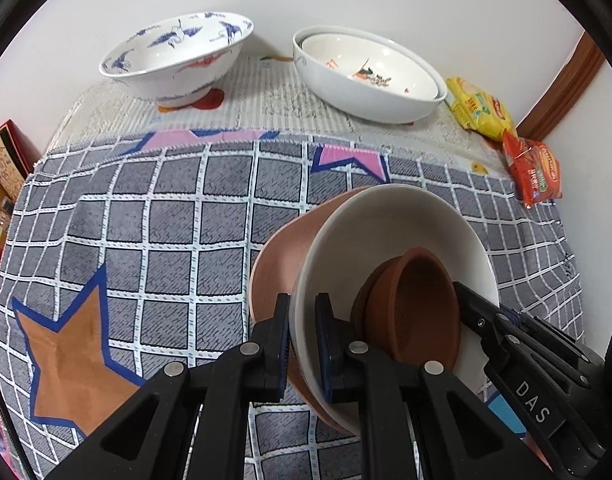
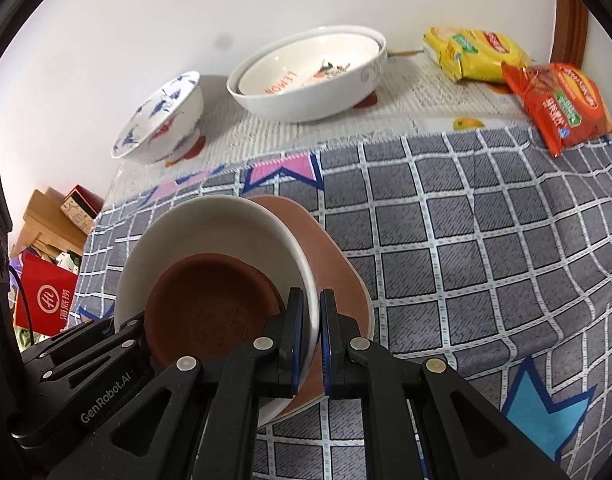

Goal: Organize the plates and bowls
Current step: 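Lower the white bowl onto the pink plate stack with both tools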

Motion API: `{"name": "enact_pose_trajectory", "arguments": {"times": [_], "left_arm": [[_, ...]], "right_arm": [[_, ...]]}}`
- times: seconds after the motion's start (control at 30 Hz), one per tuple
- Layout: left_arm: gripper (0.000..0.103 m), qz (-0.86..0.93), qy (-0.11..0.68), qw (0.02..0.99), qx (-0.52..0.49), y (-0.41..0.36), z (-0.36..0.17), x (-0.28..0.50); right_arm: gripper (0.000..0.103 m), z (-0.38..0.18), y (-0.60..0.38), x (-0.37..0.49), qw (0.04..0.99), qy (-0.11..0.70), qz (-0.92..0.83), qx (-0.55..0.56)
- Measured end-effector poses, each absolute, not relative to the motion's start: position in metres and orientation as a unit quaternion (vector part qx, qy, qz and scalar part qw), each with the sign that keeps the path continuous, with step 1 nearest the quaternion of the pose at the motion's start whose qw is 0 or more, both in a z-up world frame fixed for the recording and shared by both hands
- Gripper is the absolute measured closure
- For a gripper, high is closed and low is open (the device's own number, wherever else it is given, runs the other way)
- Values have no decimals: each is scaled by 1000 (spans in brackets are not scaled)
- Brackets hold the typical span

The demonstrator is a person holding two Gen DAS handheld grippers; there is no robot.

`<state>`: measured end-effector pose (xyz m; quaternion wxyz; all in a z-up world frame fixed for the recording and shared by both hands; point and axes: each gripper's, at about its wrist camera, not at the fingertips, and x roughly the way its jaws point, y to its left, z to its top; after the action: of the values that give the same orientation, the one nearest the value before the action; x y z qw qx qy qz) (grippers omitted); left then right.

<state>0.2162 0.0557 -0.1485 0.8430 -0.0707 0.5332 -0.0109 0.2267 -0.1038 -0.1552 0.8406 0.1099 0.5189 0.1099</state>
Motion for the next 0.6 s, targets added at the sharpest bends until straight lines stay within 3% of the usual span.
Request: {"name": "enact_pose_trajectory", "arguments": {"times": [0.6], "left_arm": [[90,-24,532,843,-77,59,-158,219]], "right_arm": [[94,-162,-104,233,842,518,115,98]]}}
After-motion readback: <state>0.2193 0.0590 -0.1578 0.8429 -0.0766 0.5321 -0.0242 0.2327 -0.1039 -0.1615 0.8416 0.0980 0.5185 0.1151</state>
